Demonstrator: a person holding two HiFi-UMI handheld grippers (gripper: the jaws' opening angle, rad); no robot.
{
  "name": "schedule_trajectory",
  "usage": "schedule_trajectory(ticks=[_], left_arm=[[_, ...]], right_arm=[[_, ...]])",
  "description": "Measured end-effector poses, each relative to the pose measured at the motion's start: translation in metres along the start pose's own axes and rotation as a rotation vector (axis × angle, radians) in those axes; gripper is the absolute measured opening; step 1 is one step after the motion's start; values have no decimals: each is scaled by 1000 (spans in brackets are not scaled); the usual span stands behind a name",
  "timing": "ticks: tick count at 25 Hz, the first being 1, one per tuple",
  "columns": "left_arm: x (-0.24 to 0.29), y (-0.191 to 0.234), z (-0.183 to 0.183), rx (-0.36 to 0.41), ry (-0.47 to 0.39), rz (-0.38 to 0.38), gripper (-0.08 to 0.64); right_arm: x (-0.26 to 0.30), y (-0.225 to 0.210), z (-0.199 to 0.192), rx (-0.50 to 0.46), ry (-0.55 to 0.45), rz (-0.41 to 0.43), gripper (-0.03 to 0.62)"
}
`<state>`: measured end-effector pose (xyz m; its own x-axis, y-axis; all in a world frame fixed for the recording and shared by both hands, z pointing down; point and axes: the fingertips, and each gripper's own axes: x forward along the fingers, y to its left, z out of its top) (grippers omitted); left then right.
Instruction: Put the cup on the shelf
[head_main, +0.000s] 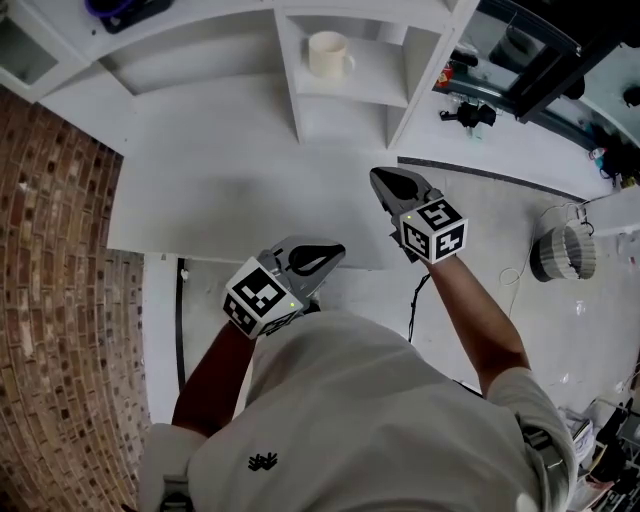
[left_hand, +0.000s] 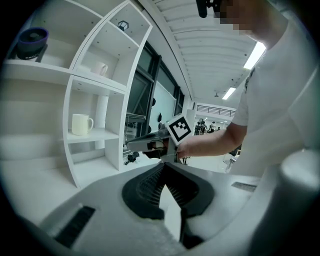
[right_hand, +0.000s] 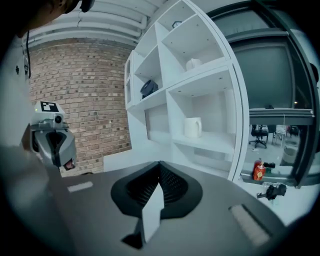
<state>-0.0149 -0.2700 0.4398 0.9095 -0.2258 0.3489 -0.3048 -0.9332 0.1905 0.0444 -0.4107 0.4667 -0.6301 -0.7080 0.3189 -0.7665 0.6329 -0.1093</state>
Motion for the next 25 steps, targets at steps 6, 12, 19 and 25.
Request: schedule_trajectory(ticks=[6, 12, 19, 25], left_arm=[[2, -28, -10, -25, 7, 61, 5], [7, -54, -25, -45, 26, 117, 5], [8, -81, -35, -72, 10, 179, 5], [4, -104, -43, -91, -4, 222, 5]], right_arm=[[-41, 37, -35, -15, 34, 70, 11], [-80, 57, -68, -39, 72, 110, 11], [-117, 82, -89, -60, 84, 156, 11], [-147, 100, -96, -77, 77, 172, 11]])
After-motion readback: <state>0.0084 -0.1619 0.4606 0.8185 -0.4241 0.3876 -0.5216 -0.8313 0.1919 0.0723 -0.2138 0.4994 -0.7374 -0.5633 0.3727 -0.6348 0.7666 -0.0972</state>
